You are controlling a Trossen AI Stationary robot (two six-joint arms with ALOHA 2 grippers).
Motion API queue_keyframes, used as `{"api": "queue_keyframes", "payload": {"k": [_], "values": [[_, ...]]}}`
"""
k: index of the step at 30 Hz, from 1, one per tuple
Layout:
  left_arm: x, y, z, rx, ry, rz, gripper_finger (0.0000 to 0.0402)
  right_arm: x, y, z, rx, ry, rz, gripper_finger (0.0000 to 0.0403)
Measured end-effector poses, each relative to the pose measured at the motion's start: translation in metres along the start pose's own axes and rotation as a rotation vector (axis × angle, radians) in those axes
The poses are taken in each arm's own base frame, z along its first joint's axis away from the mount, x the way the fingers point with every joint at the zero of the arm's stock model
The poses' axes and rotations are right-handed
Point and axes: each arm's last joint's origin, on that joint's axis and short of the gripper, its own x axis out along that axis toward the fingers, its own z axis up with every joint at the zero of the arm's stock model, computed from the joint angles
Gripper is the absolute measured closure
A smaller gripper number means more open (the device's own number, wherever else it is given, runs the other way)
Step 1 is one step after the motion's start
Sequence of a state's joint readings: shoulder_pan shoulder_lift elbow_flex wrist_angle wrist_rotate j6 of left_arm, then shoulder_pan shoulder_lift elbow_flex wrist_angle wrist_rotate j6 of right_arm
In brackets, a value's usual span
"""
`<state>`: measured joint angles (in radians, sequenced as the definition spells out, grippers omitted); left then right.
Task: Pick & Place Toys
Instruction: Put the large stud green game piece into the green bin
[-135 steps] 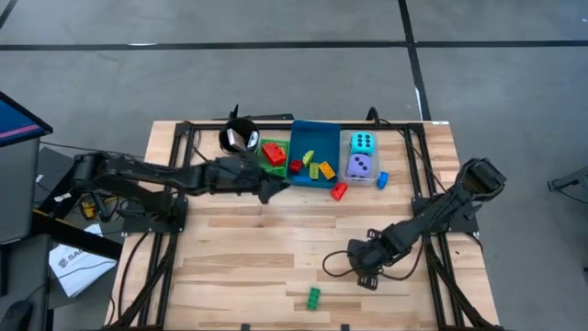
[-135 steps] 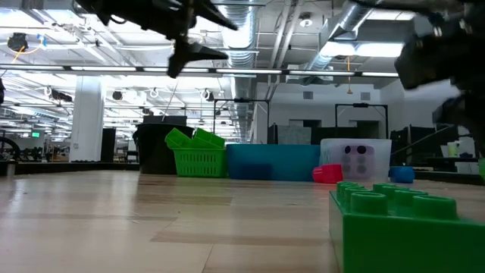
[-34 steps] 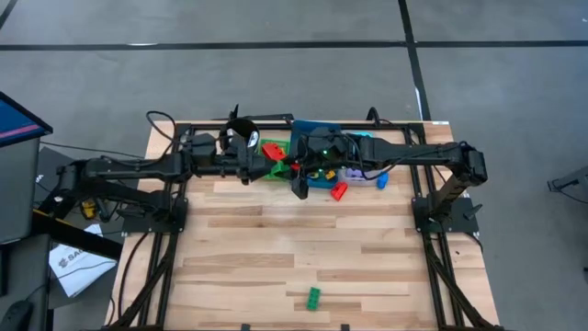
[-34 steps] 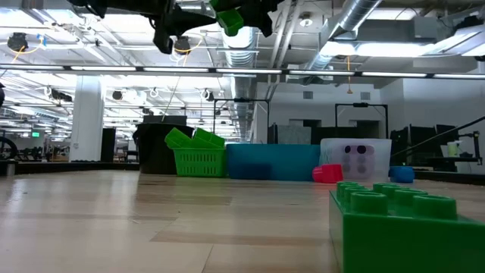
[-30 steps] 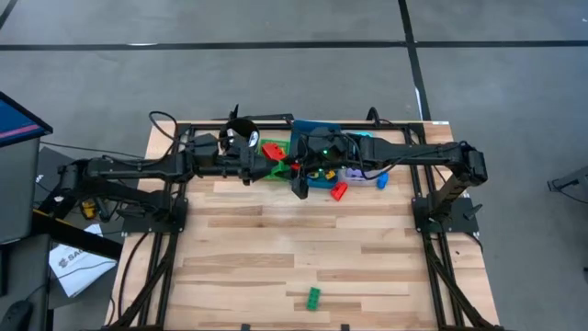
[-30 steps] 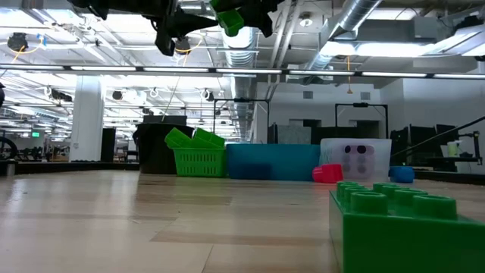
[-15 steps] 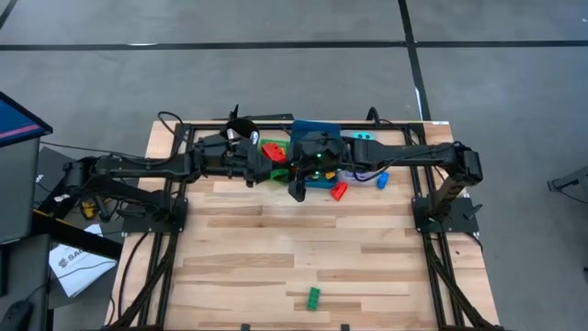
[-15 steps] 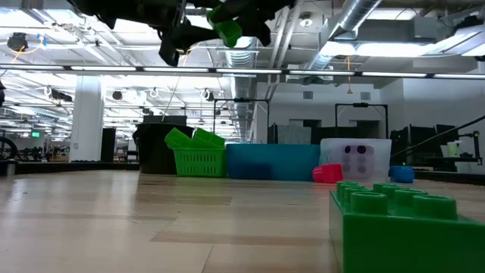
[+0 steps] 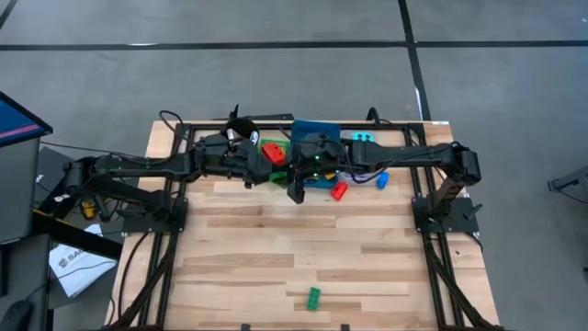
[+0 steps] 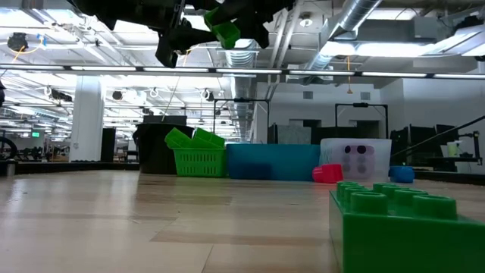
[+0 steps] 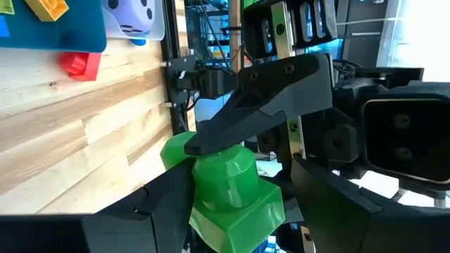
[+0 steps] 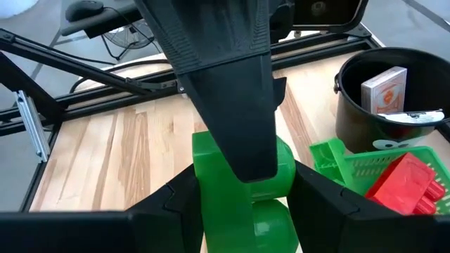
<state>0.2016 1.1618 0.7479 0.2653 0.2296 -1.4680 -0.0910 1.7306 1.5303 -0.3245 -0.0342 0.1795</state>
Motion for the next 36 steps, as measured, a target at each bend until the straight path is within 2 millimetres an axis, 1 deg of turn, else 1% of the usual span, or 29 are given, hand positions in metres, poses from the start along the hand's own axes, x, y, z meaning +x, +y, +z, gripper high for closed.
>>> {"api": "queue_keyframes", "payload": {"k": [4, 9, 16, 17, 19, 23, 25, 27, 28, 31, 36], "values": [[0.000, 0.000, -0.001, 0.003, 0.028, 0.001, 0.0193, 0.000, 0.000, 0.000, 0.000, -0.005, 0.004, 0.0246], [0.000, 0.001, -0.001, -0.003, 0.044, 0.010, 0.0246, 0.000, 0.000, 0.001, -0.018, -0.008, 0.000, 0.0246], [0.000, 0.001, -0.001, 0.010, 0.049, 0.010, 0.0246, 0.000, 0.000, 0.001, -0.019, -0.008, -0.004, 0.0246], [0.000, 0.001, -0.001, 0.016, 0.050, 0.010, 0.0246, 0.000, 0.000, 0.001, -0.019, -0.006, -0.004, 0.0240], [0.000, 0.001, -0.001, 0.052, 0.055, 0.004, 0.0247, 0.000, 0.000, 0.001, -0.019, -0.004, 0.003, 0.0214], [0.000, 0.000, -0.001, 0.078, 0.058, -0.003, 0.0278, 0.000, 0.001, 0.001, -0.012, -0.009, 0.010, 0.0155], [0.000, 0.000, -0.001, 0.089, 0.054, 0.000, 0.0291, -0.003, 0.001, 0.002, -0.012, -0.004, 0.005, 0.0139], [0.000, -0.001, 0.000, 0.091, 0.050, -0.009, 0.0294, -0.006, 0.001, 0.003, -0.029, -0.009, 0.001, 0.0132], [0.000, -0.001, 0.000, 0.092, 0.050, -0.011, 0.0294, -0.008, 0.001, 0.004, -0.042, -0.011, 0.008, 0.0131], [0.000, -0.003, 0.001, 0.103, 0.047, -0.021, 0.0294, -0.023, 0.001, 0.008, -0.070, -0.020, 0.021, 0.0129], [-0.001, 0.001, 0.003, 0.100, 0.076, 0.000, 0.0290, -0.062, 0.001, 0.024, -0.074, -0.093, -0.010, 0.0128]]}}
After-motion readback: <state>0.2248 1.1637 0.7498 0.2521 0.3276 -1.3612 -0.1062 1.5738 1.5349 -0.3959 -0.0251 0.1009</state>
